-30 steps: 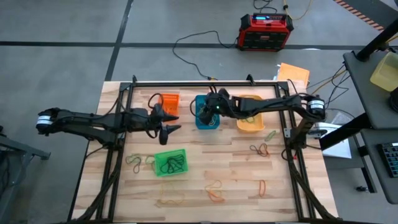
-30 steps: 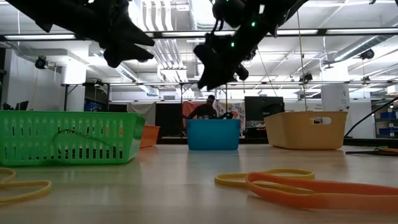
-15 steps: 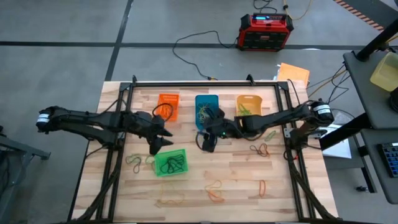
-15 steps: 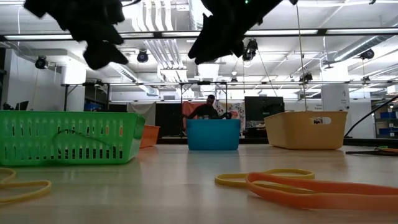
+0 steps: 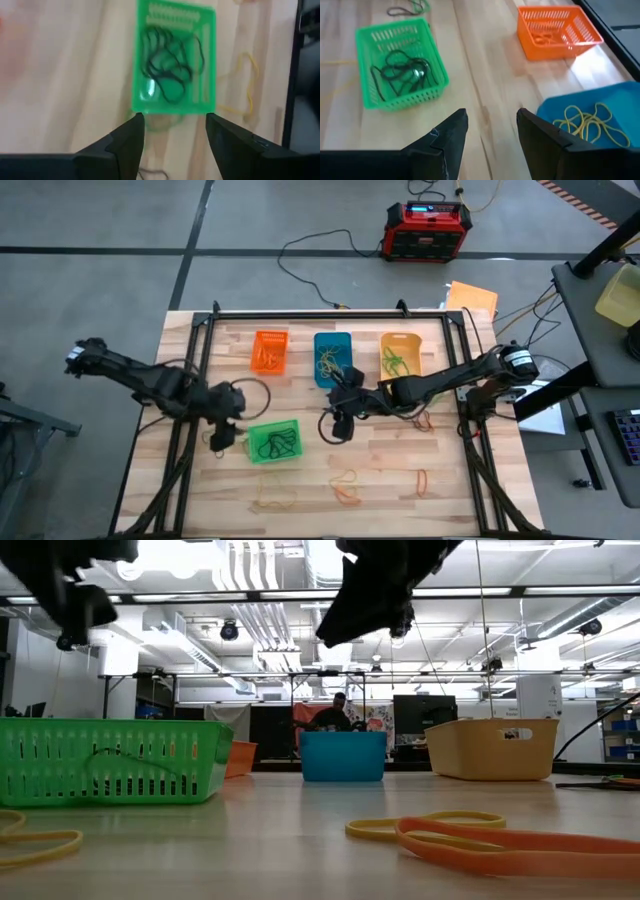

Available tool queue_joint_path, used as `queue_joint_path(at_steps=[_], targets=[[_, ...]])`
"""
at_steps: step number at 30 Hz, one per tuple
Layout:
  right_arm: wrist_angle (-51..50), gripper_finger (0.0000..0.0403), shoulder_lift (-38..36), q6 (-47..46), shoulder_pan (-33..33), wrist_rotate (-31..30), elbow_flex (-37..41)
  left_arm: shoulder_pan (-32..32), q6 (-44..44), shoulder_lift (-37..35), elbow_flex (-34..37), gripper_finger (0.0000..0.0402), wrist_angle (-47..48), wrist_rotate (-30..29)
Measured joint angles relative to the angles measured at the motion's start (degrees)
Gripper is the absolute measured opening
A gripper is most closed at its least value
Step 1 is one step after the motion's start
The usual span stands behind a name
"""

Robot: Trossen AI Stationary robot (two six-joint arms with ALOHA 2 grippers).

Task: Sort rubber bands into baskets
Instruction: Put the green rubberband into the yellow bin

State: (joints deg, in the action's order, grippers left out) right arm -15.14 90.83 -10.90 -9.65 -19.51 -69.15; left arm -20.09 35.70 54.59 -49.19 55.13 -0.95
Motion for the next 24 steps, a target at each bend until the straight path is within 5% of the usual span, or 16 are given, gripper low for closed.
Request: queue_joint_path(at_steps=[11, 24], targets=[[3.8, 0.0186, 0.0, 1.5, 0.7, 0.0, 5.6, -14.7, 13.7, 6.8, 5.5, 0.019, -0.9, -3.1], [7.2, 0.0199, 0.0, 2.6, 1.8, 0.0, 7.4, -15.8, 16.5, 15.4, 12.1, 0.019, -4.9, -7.8]])
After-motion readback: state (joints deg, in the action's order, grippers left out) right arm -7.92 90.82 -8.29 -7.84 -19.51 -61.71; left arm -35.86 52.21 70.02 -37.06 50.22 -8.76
